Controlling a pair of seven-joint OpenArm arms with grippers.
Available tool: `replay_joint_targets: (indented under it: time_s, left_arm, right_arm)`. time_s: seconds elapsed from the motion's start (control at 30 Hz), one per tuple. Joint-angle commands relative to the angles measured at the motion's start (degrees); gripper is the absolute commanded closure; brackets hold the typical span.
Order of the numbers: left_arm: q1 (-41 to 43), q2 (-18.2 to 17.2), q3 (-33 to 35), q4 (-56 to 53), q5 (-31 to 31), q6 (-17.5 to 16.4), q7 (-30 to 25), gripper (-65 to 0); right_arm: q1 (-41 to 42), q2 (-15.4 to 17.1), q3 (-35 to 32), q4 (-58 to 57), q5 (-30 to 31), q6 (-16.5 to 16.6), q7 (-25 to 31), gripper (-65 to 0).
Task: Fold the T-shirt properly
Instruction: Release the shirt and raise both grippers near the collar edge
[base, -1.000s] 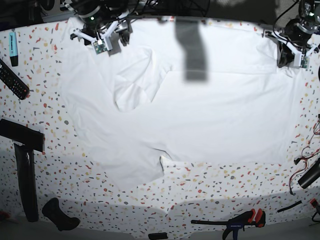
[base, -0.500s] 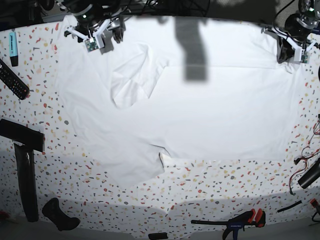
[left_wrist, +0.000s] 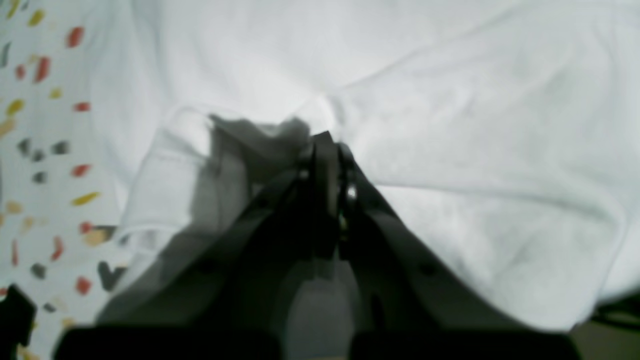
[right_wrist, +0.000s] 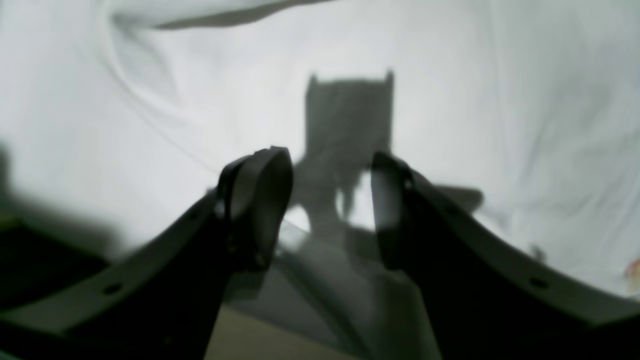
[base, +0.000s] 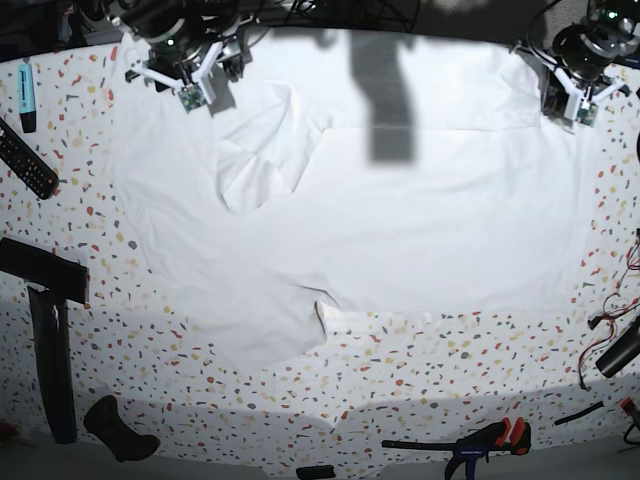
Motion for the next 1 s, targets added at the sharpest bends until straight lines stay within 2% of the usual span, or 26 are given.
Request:
replay_joint_targets:
  time_s: [0.0, 0.1, 0.17, 0.27, 0.33, 0.4, 0.47, 0.6, 0.7, 0.8, 0.97]
  left_arm:
    - [0.61, -0.44, 0.22, 1.20, 0.00, -1.09, 1.25, 0.0]
    - [0.59, -0.57, 0.20, 3.45, 0.66, -1.01, 1.22, 0.0]
    - [0.44, -0.55, 0.22, 4.81, 3.37, -0.79, 1.25, 0.0]
    - [0.28, -0.57, 0.22, 5.64, 7.13, 2.56, 1.18, 0.0]
    - [0.33, -0.55, 0.22, 5.62, 8.22, 5.33, 1.22, 0.0]
    - [0.31, -0.55, 0.22, 5.49, 8.20, 6.51, 1.16, 0.0]
    - [0.33, -0.55, 0.22, 5.07, 8.79, 6.45, -0.50, 0.0]
    - [0.31, -0.57, 0.22, 2.21, 16.28, 6.49, -4.87, 0.0]
    - [0.31, -0.59, 0.22, 1.05, 20.11, 6.69, -5.68, 0.0]
    - [0.09, -0.85, 0.22, 1.25, 20.22, 6.67, -6.05, 0.0]
    - [-0.02, -3.30, 0.22, 1.33, 25.73, 6.67, -8.17, 0.0]
  right_arm:
    - [0.50, 0.26, 0.13, 2.67, 0.09, -0.02, 0.85, -30.2]
    - [2.91, 0.26, 0.13, 6.32, 0.09, -0.02, -0.92, -30.2]
    - [4.24, 0.26, 0.13, 8.00, 0.11, -0.02, -2.40, -30.2]
    - [5.53, 0.26, 0.13, 9.05, 0.09, -0.02, -3.17, -30.2]
    - [5.81, 0.26, 0.13, 9.03, 0.11, -0.02, -3.74, -30.2]
    - [5.79, 0.24, 0.13, 9.03, 0.11, -0.02, -4.15, -30.2]
    - [5.81, 0.26, 0.13, 9.03, 0.11, -0.02, -4.66, -30.2]
    - [5.81, 0.26, 0.13, 9.03, 0.11, -0.02, -4.63, -30.1]
    - [5.81, 0.26, 0.13, 9.03, 0.09, -0.02, -4.63, -30.2]
    - [5.81, 0.28, 0.13, 9.03, 0.11, -0.02, -4.61, -30.1]
    - [5.81, 0.28, 0.13, 9.03, 0.09, -0.02, -4.55, -30.2]
